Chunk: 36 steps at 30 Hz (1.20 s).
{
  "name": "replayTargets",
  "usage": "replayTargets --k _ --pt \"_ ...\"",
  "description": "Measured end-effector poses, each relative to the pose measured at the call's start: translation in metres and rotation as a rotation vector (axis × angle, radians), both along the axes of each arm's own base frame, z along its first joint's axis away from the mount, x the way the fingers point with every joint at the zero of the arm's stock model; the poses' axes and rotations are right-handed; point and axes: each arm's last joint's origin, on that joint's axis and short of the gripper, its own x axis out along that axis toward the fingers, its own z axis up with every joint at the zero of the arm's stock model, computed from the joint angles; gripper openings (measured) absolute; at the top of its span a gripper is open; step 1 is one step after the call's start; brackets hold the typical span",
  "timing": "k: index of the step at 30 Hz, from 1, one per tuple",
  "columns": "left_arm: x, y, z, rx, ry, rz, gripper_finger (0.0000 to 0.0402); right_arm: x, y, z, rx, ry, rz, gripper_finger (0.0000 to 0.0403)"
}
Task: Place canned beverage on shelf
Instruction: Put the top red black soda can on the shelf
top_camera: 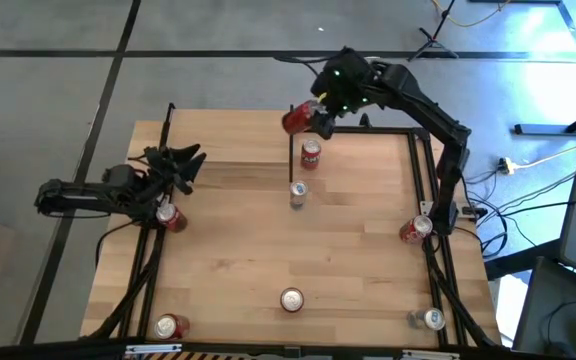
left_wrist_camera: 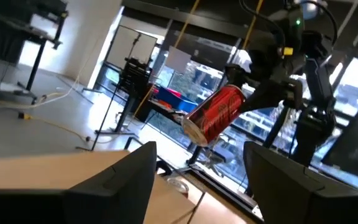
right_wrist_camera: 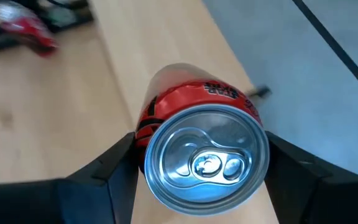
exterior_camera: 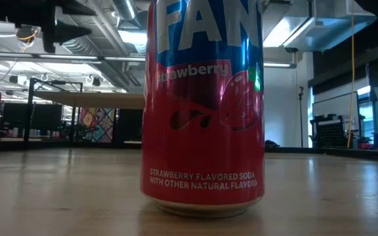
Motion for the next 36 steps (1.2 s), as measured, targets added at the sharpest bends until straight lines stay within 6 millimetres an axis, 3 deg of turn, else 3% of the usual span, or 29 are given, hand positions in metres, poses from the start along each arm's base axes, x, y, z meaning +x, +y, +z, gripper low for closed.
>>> replayTargets --k 11,17,27,36 --pt "0.039 0.000 0.077 0.148 0.147 -0.002 0.0192 0.025 0.020 0.007 -0.033 -0.159 0.171 0.0253" --pt "0.064 0.007 0.100 0.132 0.237 -0.116 0.0157 0.038 0.027 0.003 0.004 -0.202 0.253 0.0253" --pt "0.087 0.033 0.091 0.085 0.445 -0.129 0.0103 0.056 0.043 -0.003 0.017 -0.236 0.352 0.0253" --pt "0.103 0.042 0.077 0.050 0.520 -0.156 0.0089 0.059 0.043 -0.002 -0.005 -0.266 0.342 0.0253"
